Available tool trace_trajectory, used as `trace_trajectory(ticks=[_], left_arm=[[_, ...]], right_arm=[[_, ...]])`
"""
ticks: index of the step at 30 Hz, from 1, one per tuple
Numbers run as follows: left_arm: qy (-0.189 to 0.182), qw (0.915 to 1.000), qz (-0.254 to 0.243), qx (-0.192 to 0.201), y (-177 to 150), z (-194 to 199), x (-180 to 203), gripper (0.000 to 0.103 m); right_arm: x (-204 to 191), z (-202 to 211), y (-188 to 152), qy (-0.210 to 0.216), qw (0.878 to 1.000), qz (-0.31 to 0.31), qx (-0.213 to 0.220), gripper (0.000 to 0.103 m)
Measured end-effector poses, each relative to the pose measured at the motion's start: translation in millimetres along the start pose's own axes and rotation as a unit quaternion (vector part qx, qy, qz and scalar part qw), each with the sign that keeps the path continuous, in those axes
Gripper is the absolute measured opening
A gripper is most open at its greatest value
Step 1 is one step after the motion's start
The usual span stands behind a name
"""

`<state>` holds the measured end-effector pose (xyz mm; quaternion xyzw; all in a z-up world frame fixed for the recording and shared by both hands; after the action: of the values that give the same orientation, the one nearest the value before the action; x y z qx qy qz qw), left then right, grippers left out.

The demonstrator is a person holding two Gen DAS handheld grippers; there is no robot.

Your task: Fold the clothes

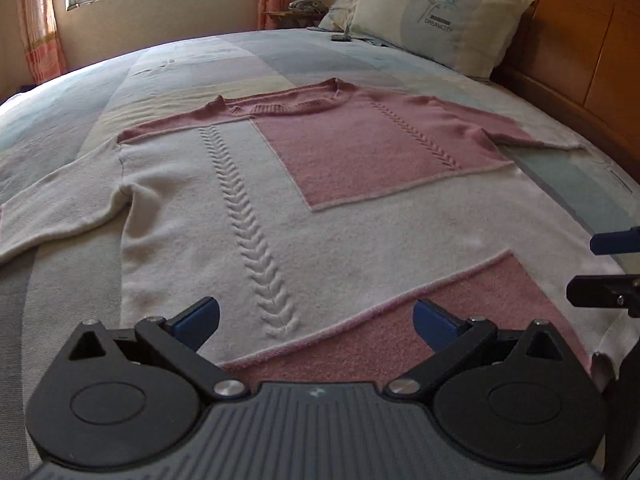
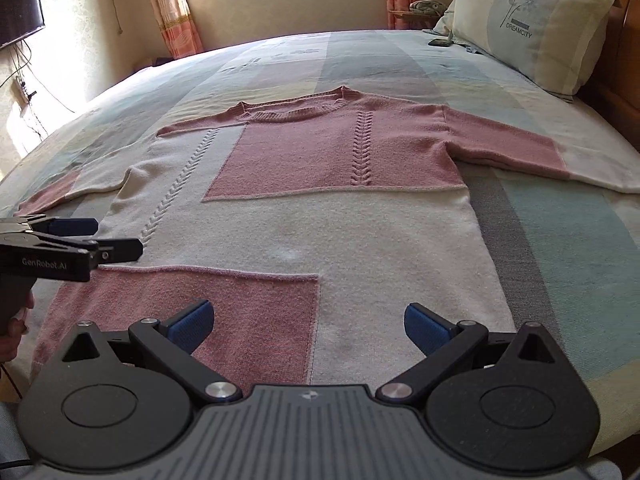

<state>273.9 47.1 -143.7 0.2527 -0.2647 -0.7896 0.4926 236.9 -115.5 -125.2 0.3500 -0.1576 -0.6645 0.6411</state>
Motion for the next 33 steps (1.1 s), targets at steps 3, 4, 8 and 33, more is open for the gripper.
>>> trace_trajectory(ticks=[3, 4, 8, 33], left_arm=[[-0.019, 0.9996, 0.007, 0.021, -7, 1, -6, 0.103], [-0.023, 0.9994, 0.013, 0.024, -7, 1, -11, 0.103], [-0.038, 0.9982, 0.003, 0.047, -12, -1, -23, 0.102], [-0.078, 0.9945, 0.018, 0.068, -5, 6, -29, 0.102]], right_arm=[[4, -21, -6, -0.002, 1.000, 0.005, -0.002, 0.103], [6, -28, -11, -0.007, 1.000, 0.007, -0.004, 0.103], [6, -32, -31, -0.032, 0.998, 0.059, 0.012, 0.103], [-86, -16, -82, 0.072, 0.982, 0.172, 0.004, 0.103]])
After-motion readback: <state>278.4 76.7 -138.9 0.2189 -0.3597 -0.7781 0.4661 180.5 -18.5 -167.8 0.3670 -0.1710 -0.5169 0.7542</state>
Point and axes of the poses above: each gripper's, at about its wrist camera, not at the fingertips, and z roughly against the way its jaws point, x to its right, y to its top, the point moved 5 cm from there along -z, roughly the way its jaws point, and after that the axes turned 11 degrees about -z, right-handed, at the moved point
